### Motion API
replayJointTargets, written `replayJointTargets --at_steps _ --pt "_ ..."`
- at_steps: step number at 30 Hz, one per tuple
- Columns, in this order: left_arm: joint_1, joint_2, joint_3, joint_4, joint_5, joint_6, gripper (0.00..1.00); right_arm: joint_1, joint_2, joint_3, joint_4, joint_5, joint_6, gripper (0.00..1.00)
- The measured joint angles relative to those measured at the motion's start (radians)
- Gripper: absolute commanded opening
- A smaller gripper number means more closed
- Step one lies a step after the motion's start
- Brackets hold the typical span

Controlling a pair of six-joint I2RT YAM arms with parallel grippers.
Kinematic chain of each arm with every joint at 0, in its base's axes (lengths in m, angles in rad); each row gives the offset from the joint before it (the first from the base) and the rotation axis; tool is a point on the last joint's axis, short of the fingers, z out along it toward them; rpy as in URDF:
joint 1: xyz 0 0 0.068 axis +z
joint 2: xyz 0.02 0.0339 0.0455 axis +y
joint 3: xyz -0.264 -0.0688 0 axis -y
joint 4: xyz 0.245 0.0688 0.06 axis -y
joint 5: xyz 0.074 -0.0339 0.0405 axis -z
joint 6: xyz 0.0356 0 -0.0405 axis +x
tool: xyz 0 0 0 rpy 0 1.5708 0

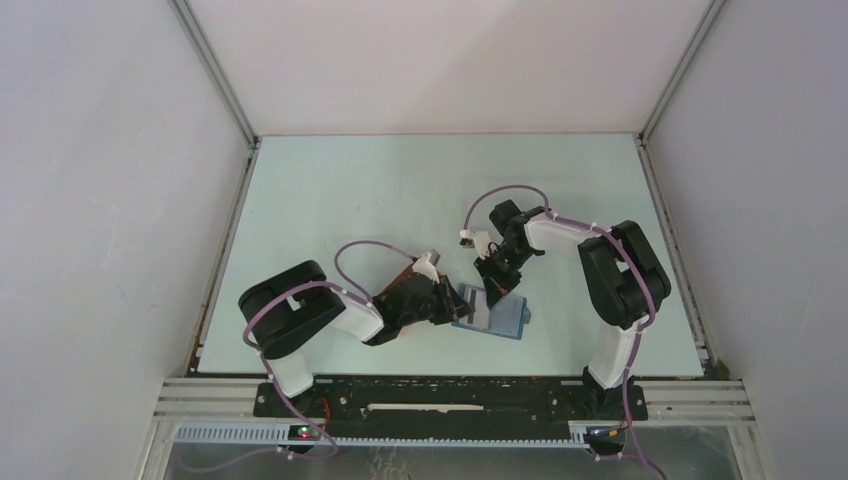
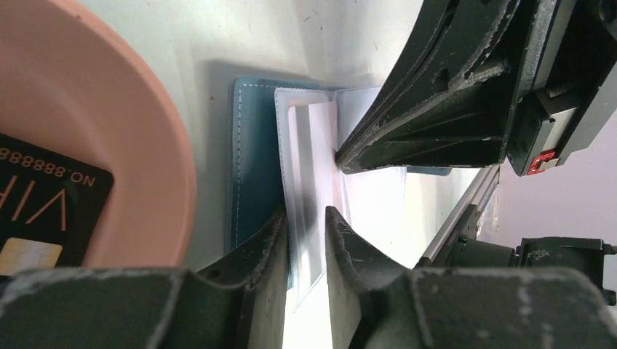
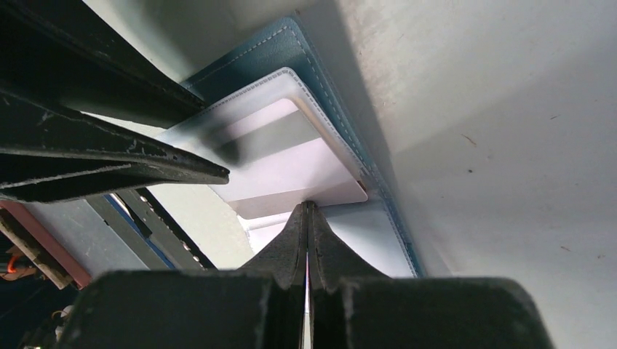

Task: Put the credit cards into the card holder
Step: Insert the credit card into the card holder.

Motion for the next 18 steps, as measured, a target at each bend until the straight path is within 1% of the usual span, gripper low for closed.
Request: replayJointTargets --at_steps 5,18 --pt "0.0 0.0 0.0 0.007 0.005 0.007 0.33 0.001 0.008 0.005 0.005 -0.011 0.021 0.0" --pt "0.0 0.002 0.0 0.011 0.011 0.013 0.32 0.0 0.028 0.013 0.017 -0.058 0.068 0.01"
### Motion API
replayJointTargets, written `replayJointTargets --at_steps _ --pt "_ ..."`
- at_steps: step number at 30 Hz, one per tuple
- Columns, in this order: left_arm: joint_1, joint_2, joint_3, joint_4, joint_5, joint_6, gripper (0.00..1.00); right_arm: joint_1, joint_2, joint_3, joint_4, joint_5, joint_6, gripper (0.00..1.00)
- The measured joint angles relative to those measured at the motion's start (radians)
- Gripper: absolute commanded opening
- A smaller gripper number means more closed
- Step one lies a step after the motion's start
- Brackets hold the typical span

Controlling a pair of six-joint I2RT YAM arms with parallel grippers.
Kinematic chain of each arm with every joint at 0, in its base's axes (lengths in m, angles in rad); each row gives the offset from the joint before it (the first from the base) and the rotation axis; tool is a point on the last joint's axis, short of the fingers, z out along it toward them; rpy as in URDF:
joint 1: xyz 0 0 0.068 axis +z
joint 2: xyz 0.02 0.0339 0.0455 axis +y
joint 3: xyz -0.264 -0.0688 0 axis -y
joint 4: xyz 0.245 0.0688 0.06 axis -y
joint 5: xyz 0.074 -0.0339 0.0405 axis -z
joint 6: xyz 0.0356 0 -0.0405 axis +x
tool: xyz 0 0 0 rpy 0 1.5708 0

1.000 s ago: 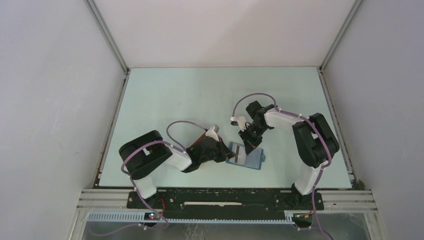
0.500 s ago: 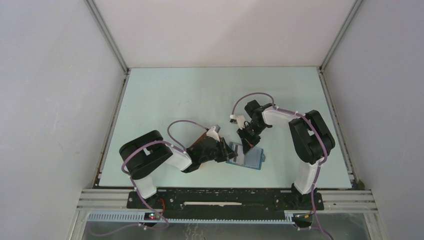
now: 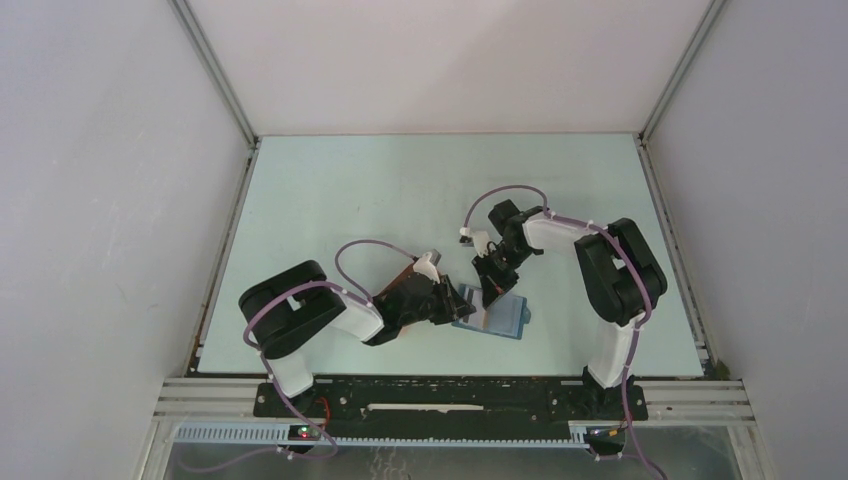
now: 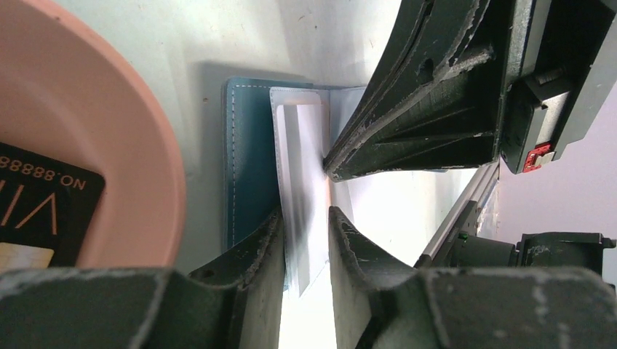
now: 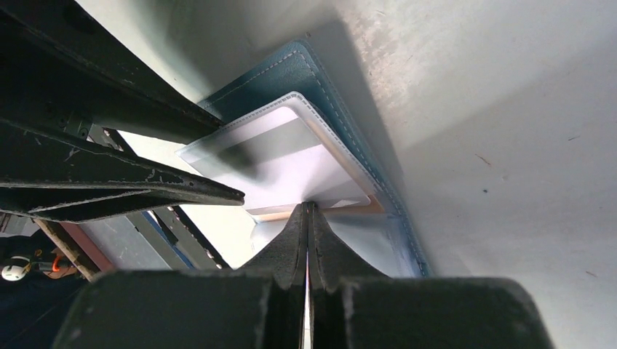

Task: Put the credit cards into the card holder
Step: Insert the credit card into the card holder.

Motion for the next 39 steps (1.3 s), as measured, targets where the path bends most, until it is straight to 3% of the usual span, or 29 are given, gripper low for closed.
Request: replayJointTargets --at_steps 12,18,30,39 --pt "0.001 -0.002 0.0 -0.005 0.0 0.002 0.32 -0.039 -0.034 0.006 -0.046 -0.051 -0.114 0.11" --pt "0.001 -0.045 -0.003 -0.069 -0.011 0.013 0.41 -0.06 -0.125 0.014 -0.1 -0.103 -0.215 0.12" --pt "0.001 -0.351 -0.031 -0.406 -0.126 0.185 0.54 -0.076 -0.294 0.015 -0.166 -0.163 -0.338 0.15" --pt "0.001 -0.636 -0.047 -0.562 -0.205 0.325 0.65 -0.137 -0.427 0.015 -0.177 -0.203 -0.364 0.16"
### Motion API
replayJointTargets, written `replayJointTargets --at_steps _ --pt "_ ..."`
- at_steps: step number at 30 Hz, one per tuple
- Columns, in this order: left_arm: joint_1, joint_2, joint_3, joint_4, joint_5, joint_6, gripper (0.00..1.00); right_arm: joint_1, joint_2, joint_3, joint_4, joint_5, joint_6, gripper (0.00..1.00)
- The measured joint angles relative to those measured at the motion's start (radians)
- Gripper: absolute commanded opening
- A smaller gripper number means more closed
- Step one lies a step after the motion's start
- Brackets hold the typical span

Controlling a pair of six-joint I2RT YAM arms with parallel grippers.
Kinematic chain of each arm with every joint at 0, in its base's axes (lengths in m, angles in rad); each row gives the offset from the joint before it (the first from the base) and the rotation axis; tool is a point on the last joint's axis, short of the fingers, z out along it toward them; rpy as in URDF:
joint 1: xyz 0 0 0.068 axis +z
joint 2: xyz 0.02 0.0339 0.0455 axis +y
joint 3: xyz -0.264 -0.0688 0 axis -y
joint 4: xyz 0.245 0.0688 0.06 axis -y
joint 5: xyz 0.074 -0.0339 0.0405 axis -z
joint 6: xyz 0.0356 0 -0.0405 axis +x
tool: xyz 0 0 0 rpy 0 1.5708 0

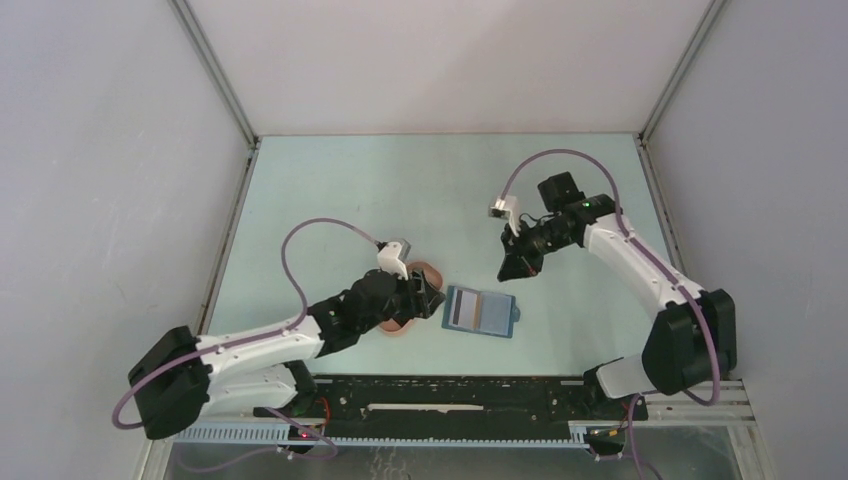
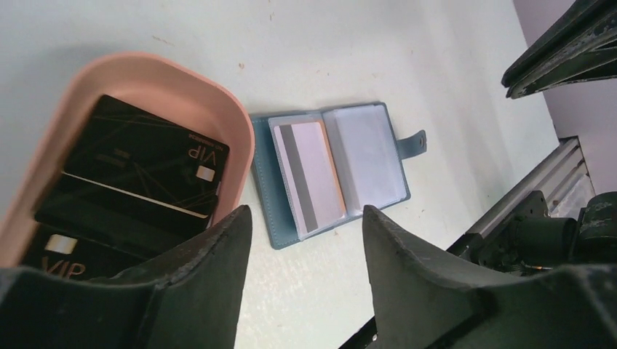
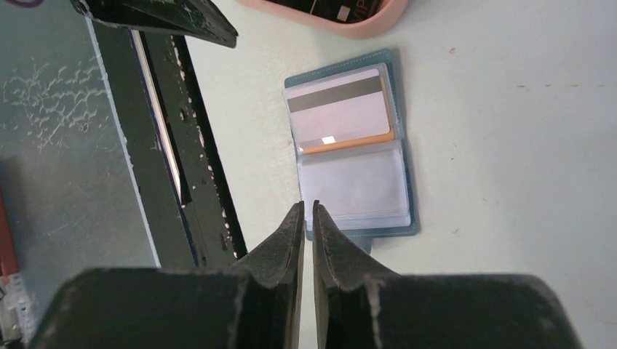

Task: Put the credit cards into the card holder
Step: Insert the credit card into the card holder.

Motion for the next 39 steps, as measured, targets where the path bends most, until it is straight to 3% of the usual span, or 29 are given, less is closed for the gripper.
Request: replayJointTargets --at_steps 10,13,15,18,22,30,39 --pt "0.004 -0.266 0.0 -0.195 -0.092 0.149 0.88 -0.052 -0.219 -0.008 0.035 -0.027 0.021 0.3" --pt "0.023 -0.327 0.0 -0.243 -0.108 0.177 0.91 -0.057 -0.264 -0.009 0.071 -0.023 0.051 0.45" --pt "0.043 -0.363 0.0 -0.267 -0.117 0.188 0.93 -0.058 -0.294 -0.013 0.099 -0.007 0.076 0.63" --pt "0.08 -0.405 0.0 -0.291 -0.118 0.2 0.98 -0.059 -0.335 -0.013 0.143 0.014 0.114 0.72" --pt "0.123 -0.436 0.0 -0.308 -0.106 0.2 1.0 -0.064 -0.334 -0.006 0.173 0.019 0.153 0.71" --pt "0.224 -0.441 0.0 -0.279 0.0 0.171 1.0 -0.085 -0.185 0.004 0.166 -0.093 0.176 0.71" --pt "0.249 -0.335 0.001 -0.275 0.004 0.101 1.0 -0.091 -0.188 -0.046 0.176 -0.114 0.176 0.72"
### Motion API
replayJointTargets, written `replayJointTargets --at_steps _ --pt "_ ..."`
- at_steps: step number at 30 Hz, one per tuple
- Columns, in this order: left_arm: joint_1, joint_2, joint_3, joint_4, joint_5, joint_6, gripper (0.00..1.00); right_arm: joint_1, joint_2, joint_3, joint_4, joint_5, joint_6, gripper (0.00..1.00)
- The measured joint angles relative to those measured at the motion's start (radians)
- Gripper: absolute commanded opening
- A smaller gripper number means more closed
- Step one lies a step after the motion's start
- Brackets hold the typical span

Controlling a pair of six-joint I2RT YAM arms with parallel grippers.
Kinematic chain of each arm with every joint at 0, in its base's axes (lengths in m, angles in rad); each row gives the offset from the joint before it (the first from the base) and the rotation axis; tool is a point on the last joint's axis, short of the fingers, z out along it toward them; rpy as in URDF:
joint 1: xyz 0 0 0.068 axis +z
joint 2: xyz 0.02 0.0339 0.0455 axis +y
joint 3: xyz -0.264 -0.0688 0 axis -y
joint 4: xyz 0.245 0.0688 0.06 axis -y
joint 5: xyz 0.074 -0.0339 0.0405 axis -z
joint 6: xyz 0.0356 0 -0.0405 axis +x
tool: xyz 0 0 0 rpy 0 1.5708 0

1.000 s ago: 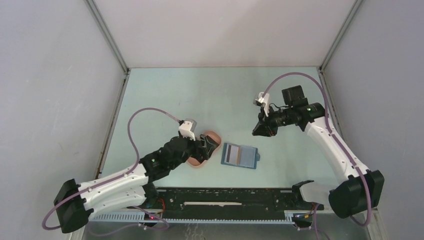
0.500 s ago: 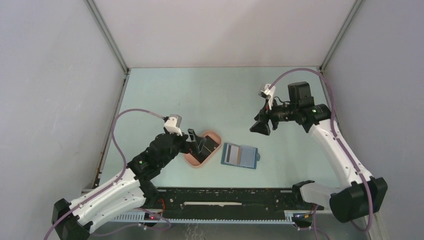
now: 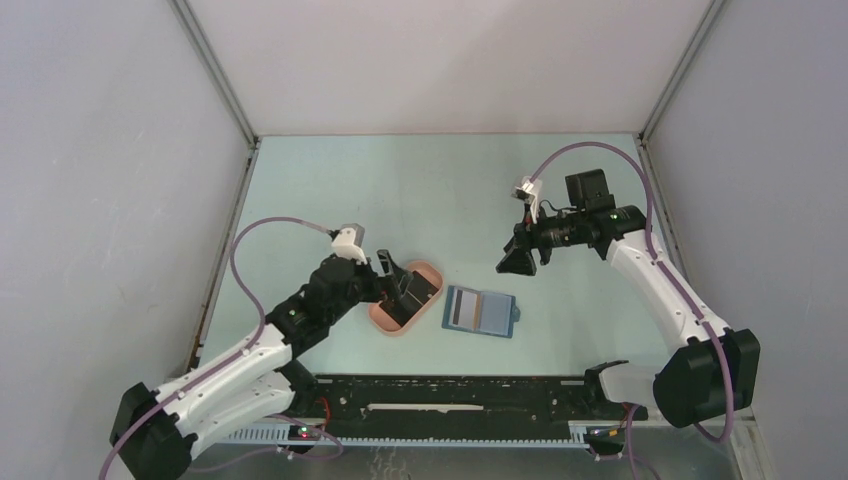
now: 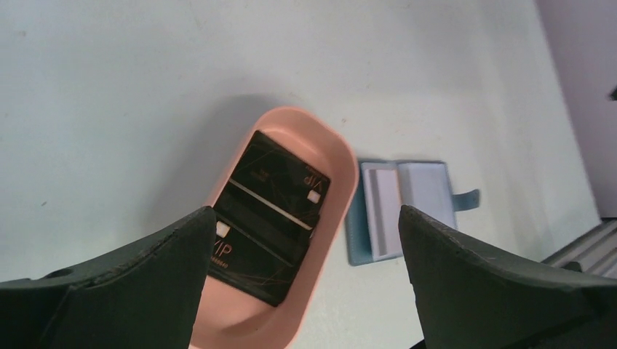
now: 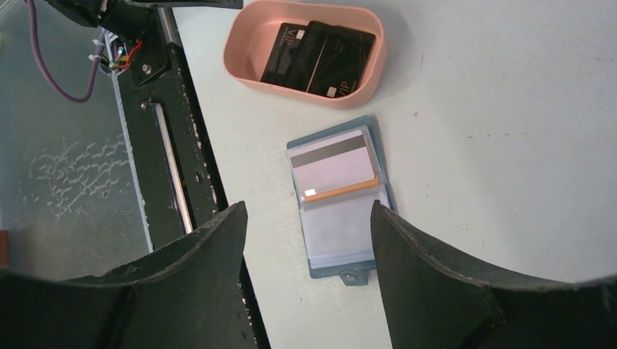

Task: Put the credit cards into the card holder
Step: Insert the credit card into the card holder, then pick up the credit card from the storage box.

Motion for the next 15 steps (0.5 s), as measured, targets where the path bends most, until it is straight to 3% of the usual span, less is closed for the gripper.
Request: replayJointTargets --at_steps 15 --pt "0.008 0.207 0.128 -0.17 -0.129 -0.032 1.0 -0.013 0.0 -0.006 0.001 0.0 -0.002 0.72"
